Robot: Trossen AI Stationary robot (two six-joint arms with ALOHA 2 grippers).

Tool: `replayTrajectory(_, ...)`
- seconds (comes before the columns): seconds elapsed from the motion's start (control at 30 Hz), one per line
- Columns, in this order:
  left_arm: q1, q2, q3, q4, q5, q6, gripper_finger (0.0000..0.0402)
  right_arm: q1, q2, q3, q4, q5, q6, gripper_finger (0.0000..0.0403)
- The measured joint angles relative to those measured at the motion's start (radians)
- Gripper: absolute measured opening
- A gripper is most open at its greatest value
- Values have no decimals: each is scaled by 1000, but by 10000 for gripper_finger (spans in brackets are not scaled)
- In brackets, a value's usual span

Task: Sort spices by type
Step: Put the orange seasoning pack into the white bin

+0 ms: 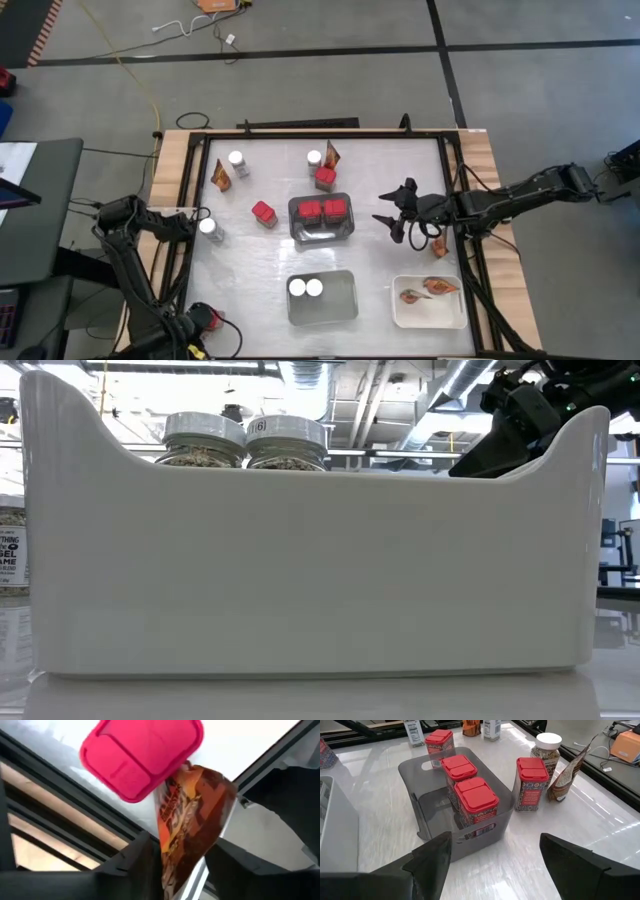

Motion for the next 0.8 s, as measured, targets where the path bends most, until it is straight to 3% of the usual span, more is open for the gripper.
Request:
replayTrajectory(0.27,3,0,0,49,0,-12,12,0,0,0,0,0,-1,330)
replayTrajectory(0.53,8,-19,31,57,47,-28,1,0,0,0,0,0,-5,330)
replayTrajectory(0.8,51,-74,227,-265,25,1,0,0,0,0,3,0,-6,330)
